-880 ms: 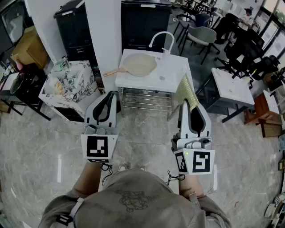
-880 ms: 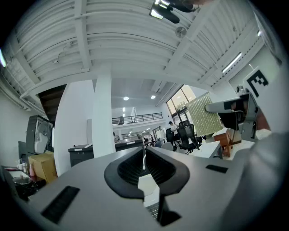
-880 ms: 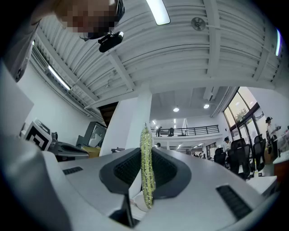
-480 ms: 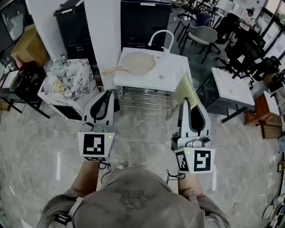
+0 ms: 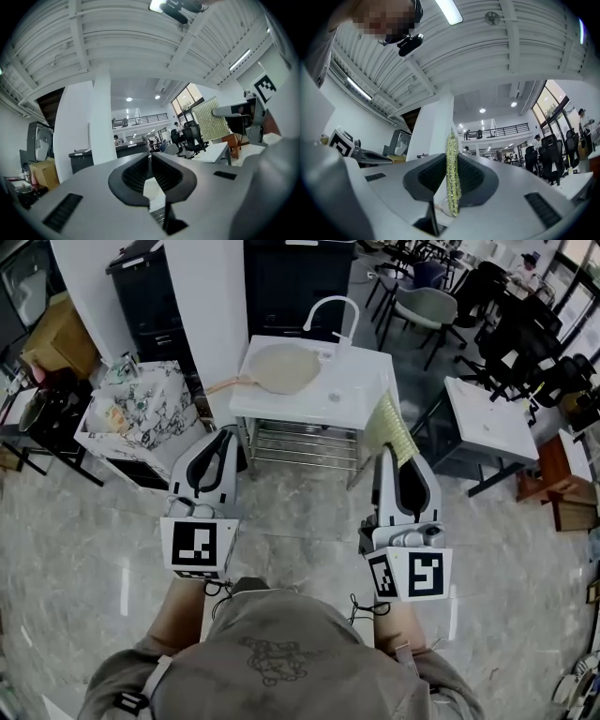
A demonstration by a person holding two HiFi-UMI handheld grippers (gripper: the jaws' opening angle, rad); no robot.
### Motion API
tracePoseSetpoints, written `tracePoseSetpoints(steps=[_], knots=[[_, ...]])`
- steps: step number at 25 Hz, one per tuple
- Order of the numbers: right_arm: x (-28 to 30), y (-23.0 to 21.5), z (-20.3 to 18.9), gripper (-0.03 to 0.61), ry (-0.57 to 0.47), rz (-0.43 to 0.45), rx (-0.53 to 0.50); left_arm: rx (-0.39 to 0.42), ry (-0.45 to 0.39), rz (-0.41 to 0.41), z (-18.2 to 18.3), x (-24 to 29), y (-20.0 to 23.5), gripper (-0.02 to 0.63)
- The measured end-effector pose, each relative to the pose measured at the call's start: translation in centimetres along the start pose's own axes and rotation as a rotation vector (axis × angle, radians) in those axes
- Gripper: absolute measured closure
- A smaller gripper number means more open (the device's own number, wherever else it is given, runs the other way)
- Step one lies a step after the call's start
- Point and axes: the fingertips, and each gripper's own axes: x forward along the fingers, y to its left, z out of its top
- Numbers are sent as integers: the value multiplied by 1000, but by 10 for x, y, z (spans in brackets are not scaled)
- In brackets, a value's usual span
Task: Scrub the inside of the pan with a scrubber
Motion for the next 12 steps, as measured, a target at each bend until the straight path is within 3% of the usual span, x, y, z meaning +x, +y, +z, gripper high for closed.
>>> tracePoseSetpoints(steps=[12], knots=[[9, -15, -21, 503, -6, 20, 45, 56, 27, 27, -13, 10, -1, 581]])
